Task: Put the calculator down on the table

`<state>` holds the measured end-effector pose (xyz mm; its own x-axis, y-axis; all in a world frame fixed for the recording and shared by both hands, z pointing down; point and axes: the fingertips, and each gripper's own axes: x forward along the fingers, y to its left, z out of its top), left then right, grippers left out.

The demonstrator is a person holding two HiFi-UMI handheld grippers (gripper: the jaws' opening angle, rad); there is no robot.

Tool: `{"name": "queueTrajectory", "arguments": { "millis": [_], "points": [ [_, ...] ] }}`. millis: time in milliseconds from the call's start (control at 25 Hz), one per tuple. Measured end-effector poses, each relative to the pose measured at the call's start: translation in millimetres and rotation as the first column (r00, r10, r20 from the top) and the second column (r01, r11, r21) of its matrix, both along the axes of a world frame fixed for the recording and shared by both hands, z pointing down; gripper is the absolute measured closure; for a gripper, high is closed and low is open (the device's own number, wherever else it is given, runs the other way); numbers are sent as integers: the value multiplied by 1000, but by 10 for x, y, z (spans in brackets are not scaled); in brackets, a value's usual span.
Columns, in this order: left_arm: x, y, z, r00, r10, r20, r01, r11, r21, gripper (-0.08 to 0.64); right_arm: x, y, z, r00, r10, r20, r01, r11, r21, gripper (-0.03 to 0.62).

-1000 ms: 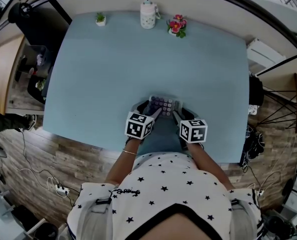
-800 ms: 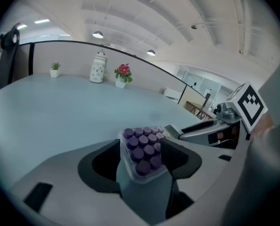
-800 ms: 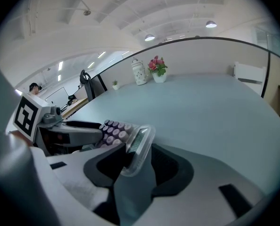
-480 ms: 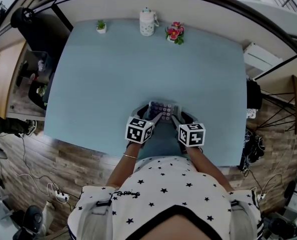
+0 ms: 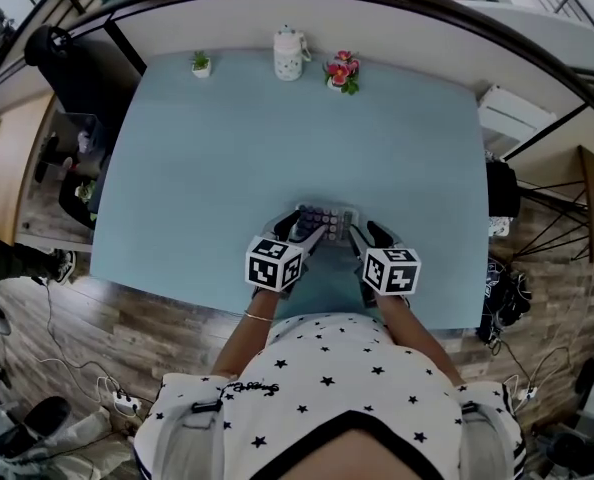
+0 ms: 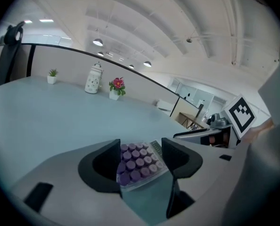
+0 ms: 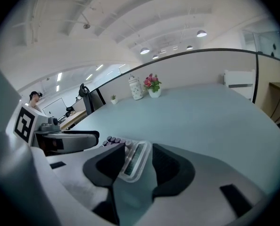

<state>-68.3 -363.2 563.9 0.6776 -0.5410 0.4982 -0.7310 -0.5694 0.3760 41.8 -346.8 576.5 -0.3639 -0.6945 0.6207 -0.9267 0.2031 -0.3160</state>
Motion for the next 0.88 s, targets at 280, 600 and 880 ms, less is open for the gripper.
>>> {"name": "queueTrajectory", "arguments": {
  "millis": [280, 600, 880],
  "points": [
    [84, 92, -282, 999, 28, -44, -26, 999, 45, 275, 0, 85, -268, 998, 19, 53, -23, 997, 71, 452],
    [163, 183, -614, 996, 47, -77, -36, 991, 133, 377, 43, 184, -562, 996, 12, 87, -26, 987, 158, 521],
    [324, 291, -951, 987, 80, -140, -48, 975, 215, 451, 155, 253, -892, 988, 24, 154, -61, 967, 246, 594]
  ]
}}
